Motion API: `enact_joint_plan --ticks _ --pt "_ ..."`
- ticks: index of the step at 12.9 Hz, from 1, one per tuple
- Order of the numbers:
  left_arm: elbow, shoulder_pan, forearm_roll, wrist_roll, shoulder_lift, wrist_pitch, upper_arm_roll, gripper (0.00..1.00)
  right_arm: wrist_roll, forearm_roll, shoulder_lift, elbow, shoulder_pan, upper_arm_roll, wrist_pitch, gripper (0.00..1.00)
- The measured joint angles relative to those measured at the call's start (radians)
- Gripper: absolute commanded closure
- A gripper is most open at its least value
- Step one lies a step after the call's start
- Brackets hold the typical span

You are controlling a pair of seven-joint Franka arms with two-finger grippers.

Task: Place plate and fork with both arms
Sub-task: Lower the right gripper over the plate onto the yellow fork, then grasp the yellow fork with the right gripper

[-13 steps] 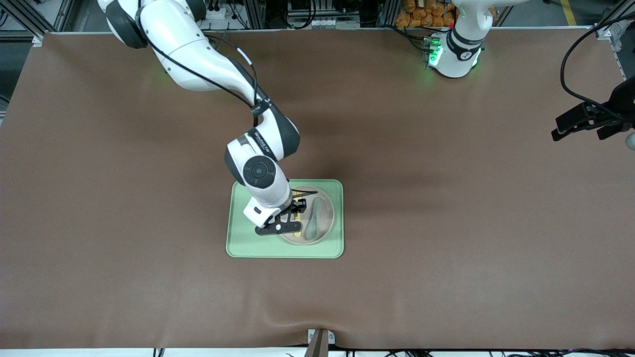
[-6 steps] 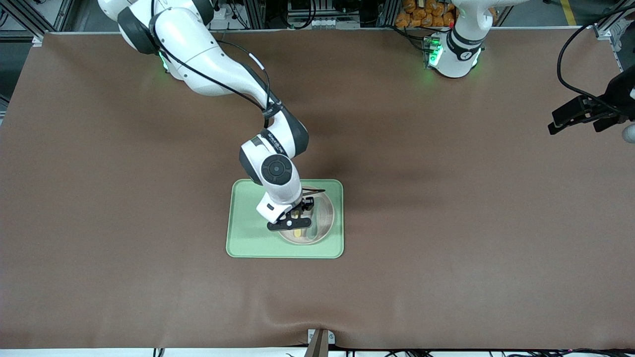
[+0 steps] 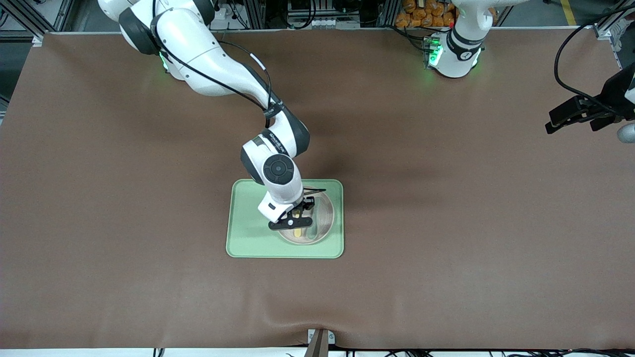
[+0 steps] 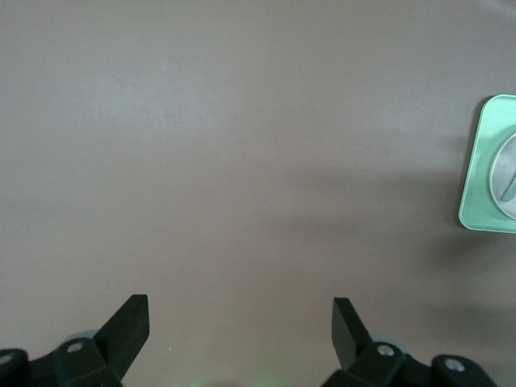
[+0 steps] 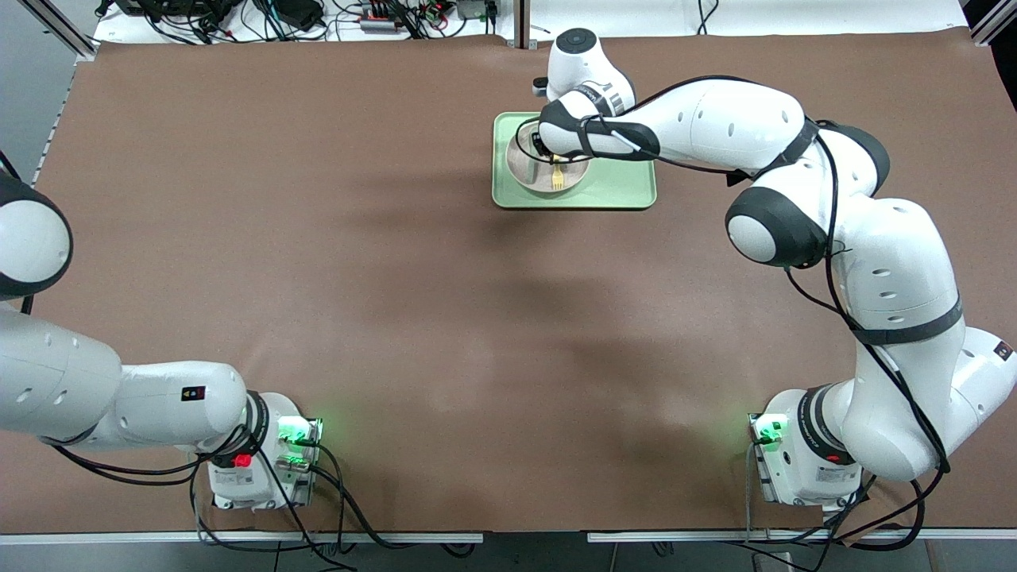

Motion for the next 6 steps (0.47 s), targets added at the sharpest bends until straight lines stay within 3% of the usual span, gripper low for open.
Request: enact_joint_plan --ticks 1,3,5,6 --pt "0.0 0.0 0.0 0.0 0.0 0.0 0.0 0.0 0.006 -0.004 0.004 0.0 0.002 0.0 0.007 0.61" --pt "-0.001 0.0 0.0 0.0 0.0 0.0 0.0 0.0 0.012 -0.011 0.013 0.0 0.006 0.0 0.018 0.81" --pt "-0.001 0.0 0.0 0.0 0.0 0.0 0.0 0.0 0.013 -0.012 0.018 0.0 0.008 0.0 0.02 0.87" --pt "-0.001 0.0 0.0 0.0 0.0 0.0 0.0 0.0 0.013 -0.013 0.017 0.001 0.008 0.0 0.02 0.97"
